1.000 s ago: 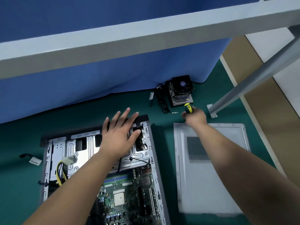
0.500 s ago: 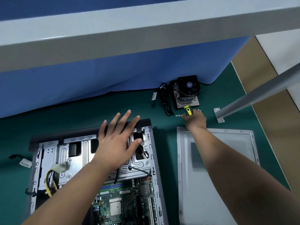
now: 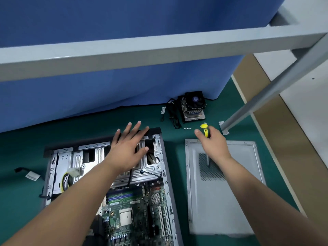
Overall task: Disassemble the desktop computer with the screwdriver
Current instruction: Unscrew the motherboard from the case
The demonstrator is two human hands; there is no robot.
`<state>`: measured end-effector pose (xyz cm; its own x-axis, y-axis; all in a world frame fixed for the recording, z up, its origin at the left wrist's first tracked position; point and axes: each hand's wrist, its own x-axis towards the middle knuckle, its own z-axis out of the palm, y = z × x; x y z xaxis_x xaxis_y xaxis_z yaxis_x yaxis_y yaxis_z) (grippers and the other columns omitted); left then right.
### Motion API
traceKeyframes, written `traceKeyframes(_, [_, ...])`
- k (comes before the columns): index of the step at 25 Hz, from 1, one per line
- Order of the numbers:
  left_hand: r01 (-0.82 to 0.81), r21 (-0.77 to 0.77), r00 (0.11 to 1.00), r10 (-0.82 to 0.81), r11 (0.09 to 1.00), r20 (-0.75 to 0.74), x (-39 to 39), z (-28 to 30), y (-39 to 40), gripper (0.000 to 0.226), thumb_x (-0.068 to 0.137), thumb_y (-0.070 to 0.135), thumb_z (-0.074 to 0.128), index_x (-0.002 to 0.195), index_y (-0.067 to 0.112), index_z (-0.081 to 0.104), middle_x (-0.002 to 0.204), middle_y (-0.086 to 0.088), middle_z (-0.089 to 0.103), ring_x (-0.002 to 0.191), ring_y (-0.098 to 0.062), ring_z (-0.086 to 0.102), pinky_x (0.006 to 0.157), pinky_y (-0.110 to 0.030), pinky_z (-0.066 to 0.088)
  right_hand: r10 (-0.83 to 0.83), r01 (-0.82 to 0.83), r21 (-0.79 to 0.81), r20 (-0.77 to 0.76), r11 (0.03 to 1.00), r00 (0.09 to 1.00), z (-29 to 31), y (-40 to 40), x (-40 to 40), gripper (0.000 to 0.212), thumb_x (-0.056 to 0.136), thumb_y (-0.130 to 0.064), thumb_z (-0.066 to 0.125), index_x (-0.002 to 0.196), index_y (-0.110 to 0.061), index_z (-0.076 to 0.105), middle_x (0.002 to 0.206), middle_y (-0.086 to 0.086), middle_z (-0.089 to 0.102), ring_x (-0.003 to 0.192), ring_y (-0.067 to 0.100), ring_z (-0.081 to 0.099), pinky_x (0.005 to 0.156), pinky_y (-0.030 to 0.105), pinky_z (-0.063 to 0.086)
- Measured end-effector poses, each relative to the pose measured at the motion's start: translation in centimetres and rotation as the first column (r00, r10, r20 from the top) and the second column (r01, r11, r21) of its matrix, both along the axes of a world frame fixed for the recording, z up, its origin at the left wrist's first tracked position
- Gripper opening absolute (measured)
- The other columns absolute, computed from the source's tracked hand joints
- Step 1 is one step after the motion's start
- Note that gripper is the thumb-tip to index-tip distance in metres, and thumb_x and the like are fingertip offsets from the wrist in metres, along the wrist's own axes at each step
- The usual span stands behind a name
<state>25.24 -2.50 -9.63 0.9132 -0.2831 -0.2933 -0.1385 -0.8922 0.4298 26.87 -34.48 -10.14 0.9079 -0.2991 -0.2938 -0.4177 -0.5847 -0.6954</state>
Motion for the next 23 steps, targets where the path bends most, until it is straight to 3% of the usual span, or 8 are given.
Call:
traceKeyframes(2, [-0.052,-0.074,0.996,0.056,0.996,0.063,-1.7,0.4,0.6,0.058,0.105,0.048,0.045,0.16,0.045,0.023,0.17,0.021,0.001,0.156,-0.004,-0.009,0.127,-0.039,-0.008,0.094,-0.083,-0.121,0.088,0.989,0.992,2.1,0.3,-3.0,0.035,0.093,-0.059,0.062,0.087,-0.026,0.055,0.095,-0.009,0.049,0.086,-0.004,0.053,0.072,0.006,0.038])
traceKeyframes(4, [-0.107,-0.138,0.984,0.125,0.985,0.128,-4.7,0.6,1.7,0.054,0.105,0.041,0.049,0.157,0.039,0.035,0.169,0.016,0.016,0.157,-0.005,0.005,0.126,-0.035,-0.002,0.164,-0.146,-0.156,0.106,0.977,0.981,3.4,0.8,-6.2,0.027,0.091,-0.064,0.061,0.098,-0.038,0.057,0.084,-0.009,0.056,0.078,0.002,0.057,0.07,0.015,0.046])
traceKeyframes(6, [-0.126,-0.175,0.975,0.154,0.976,0.161,-8.2,0.4,3.3,0.05,0.105,0.037,0.052,0.154,0.036,0.041,0.167,0.015,0.024,0.156,-0.004,0.011,0.126,-0.034,0.003,0.195,-0.195,0.005,0.076,0.981,0.978,3.7,1.5,-9.2,0.022,0.09,-0.058,0.068,0.108,-0.048,0.059,0.083,-0.013,0.066,0.074,0.003,0.062,0.068,0.018,0.049])
traceKeyframes(9, [-0.114,-0.178,0.965,0.152,0.977,0.213,-13.4,0.0,5.9,0.045,0.105,0.03,0.052,0.149,0.034,0.049,0.161,0.017,0.034,0.154,-0.006,0.023,0.127,-0.041,0.013,0.283,-0.279,0.186,0.004,0.942,0.959,2.5,2.7,-13.1,0.022,0.091,-0.048,0.073,0.112,-0.048,0.064,0.099,-0.018,0.069,0.08,-0.004,0.062,0.072,0.012,0.046])
traceKeyframes(12, [-0.153,-0.12,0.955,0.178,0.981,0.239,-17.0,-0.3,8.4,0.048,0.099,0.036,0.047,0.145,0.031,0.055,0.158,0.014,0.042,0.151,-0.01,0.031,0.125,-0.042,0.019,0.302,-0.267,0.282,-0.09,0.921,0.949,-0.3,4.1,-15.6,0.018,0.104,-0.044,0.053,0.112,-0.047,0.069,0.121,-0.019,0.064,0.095,-0.006,0.063,0.075,0.013,0.045])
traceKeyframes(15, [-0.183,-0.055,0.954,0.19,0.982,0.231,-19.4,-0.4,10.4,0.052,0.098,0.042,0.041,0.145,0.026,0.057,0.159,0.008,0.043,0.15,-0.019,0.036,0.123,-0.044,0.023,0.22,-0.193,0.173,-0.157,0.966,0.963,-3.6,5.1,-16.9,0.027,0.107,-0.021,0.049,0.122,-0.032,0.069,0.128,-0.002,0.06,0.092,0.016,0.066,0.067,0.008,0.046])
traceKeyframes(20, [-0.182,0.002,0.961,0.178,0.983,0.21,-22.1,-0.6,11.8,0.051,0.099,0.049,0.044,0.146,0.031,0.052,0.166,0.009,0.03,0.156,-0.016,0.022,0.124,-0.046,0.025,0.239,-0.241,0.015,-0.219,0.97,0.946,-6.6,6.4,-18.4,0.034,0.106,-0.017,0.05,0.136,-0.018,0.066,0.132,0.007,0.058,0.107,0.019,0.059,0.098,0.027,0.048])
traceKeyframes(23, [-0.154,0.071,0.976,0.141,0.986,0.165,-22.8,-0.8,12.0,0.046,0.099,0.049,0.051,0.139,0.029,0.057,0.161,0.004,0.04,0.149,-0.02,0.035,0.12,-0.045,0.033,0.253,-0.26,-0.001,-0.23,0.966,0.94,-6.8,6.8,-18.8,0.033,0.105,-0.017,0.052,0.134,-0.018,0.068,0.127,0.008,0.06,0.107,0.025,0.062,0.101,0.034,0.051])
